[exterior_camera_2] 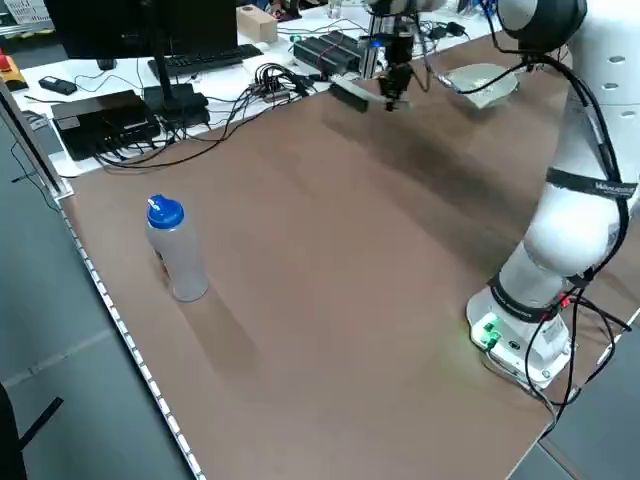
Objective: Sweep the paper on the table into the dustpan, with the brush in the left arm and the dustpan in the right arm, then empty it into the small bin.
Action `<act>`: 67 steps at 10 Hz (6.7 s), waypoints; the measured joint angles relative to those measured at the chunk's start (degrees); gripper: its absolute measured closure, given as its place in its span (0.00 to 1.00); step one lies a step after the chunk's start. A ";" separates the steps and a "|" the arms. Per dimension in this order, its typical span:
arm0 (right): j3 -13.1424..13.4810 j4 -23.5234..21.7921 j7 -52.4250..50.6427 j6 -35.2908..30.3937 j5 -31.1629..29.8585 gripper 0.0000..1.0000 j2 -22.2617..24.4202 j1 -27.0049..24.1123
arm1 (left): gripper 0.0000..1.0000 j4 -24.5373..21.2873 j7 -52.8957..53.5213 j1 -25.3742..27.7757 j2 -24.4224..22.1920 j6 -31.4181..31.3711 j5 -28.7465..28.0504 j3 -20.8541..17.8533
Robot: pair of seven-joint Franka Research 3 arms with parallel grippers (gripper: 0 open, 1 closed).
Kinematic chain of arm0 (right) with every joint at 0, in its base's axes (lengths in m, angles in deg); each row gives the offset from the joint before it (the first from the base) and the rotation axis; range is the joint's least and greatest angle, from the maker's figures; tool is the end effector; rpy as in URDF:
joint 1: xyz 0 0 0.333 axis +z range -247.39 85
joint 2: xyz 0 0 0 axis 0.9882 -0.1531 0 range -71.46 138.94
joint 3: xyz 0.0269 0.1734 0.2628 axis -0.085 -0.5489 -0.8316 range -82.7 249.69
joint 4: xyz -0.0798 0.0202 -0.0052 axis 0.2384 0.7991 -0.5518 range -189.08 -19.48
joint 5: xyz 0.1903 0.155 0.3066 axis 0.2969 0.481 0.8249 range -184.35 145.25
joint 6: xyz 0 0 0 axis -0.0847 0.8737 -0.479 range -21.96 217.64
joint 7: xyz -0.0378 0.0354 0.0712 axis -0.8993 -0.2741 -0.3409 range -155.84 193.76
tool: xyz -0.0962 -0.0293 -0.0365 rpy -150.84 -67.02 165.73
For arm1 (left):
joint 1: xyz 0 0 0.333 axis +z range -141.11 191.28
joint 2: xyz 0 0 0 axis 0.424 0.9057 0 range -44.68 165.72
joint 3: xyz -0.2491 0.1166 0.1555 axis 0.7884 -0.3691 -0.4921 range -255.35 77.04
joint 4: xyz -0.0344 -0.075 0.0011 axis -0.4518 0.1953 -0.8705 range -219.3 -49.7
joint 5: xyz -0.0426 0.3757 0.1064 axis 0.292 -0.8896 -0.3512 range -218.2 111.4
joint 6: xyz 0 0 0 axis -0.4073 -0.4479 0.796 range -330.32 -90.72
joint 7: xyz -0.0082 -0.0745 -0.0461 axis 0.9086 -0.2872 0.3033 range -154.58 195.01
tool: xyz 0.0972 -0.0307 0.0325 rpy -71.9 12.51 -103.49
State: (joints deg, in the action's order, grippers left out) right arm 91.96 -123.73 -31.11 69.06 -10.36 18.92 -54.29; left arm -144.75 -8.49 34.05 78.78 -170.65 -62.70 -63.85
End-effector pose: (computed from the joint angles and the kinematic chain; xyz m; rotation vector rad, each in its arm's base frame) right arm 0.5556 0.1981 0.3416 -2.5419 -1.5845 0.1937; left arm 0.5918 -0.1412 0.3769 -3.0158 -0.2409 0.3081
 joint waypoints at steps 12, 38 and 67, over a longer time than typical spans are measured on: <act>0.50 4.69 34.24 -4.76 0.59 0.67 1.87 -9.67 | 0.73 -11.48 27.41 14.33 2.53 -4.71 0.00 0.64; 2.36 5.96 115.31 -4.57 -4.19 0.67 7.33 -24.80 | 0.00 3.80 19.42 12.73 -1.51 3.53 -0.44 1.07; 12.57 -3.75 99.34 -14.35 10.54 0.67 17.48 -32.02 | 0.00 17.61 26.57 -3.60 -13.78 22.14 9.68 -18.91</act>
State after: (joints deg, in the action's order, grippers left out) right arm 104.52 -127.48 68.23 54.71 0.18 36.40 -86.31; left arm -127.14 18.08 30.45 65.00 -148.51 -53.02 -82.76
